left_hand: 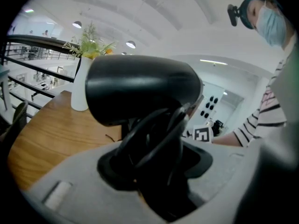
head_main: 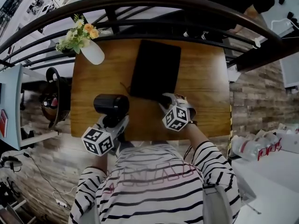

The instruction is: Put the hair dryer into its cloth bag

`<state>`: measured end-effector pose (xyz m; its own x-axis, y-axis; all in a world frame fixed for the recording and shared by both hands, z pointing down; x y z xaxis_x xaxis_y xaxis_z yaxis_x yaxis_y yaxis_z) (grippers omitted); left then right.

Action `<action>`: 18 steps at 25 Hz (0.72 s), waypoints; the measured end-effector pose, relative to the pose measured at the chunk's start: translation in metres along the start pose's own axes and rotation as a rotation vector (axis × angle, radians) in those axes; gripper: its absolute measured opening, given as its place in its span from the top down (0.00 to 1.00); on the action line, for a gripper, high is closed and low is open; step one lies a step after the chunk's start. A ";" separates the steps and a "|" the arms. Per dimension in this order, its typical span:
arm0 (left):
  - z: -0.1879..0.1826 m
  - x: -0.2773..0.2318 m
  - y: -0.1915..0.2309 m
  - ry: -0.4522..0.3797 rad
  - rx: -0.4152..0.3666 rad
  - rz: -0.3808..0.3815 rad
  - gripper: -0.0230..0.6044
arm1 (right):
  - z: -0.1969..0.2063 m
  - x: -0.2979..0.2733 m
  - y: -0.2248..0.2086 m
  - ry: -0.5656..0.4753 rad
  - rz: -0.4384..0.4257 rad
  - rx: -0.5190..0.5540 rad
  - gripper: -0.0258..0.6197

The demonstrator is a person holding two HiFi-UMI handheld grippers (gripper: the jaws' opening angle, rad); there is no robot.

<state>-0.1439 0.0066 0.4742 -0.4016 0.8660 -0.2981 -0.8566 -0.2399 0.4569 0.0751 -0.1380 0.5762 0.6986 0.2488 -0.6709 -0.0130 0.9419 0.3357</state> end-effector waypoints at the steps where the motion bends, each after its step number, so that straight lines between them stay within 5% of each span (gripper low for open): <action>1: 0.002 0.000 0.001 0.004 0.000 -0.004 0.60 | 0.002 -0.005 0.000 0.010 -0.010 0.012 0.75; 12: 0.019 0.000 0.003 0.063 0.025 0.016 0.61 | 0.016 -0.021 -0.003 0.088 -0.034 0.018 0.93; 18: 0.023 -0.003 0.005 0.099 0.019 0.048 0.61 | 0.004 -0.009 -0.005 -0.063 -0.049 -0.313 0.94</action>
<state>-0.1396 0.0131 0.4963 -0.4733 0.8055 -0.3566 -0.8296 -0.2714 0.4879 0.0716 -0.1457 0.5835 0.7465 0.1961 -0.6358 -0.1907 0.9786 0.0778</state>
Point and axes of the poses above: the fingertips, and each gripper's own axes: x backward along the fingers, y to its left, z out of its underside, the point moved 9 cm from there along x, backward along the fingers, and after that the axes turned 9 degrees about -y, right-handed, at the moved point
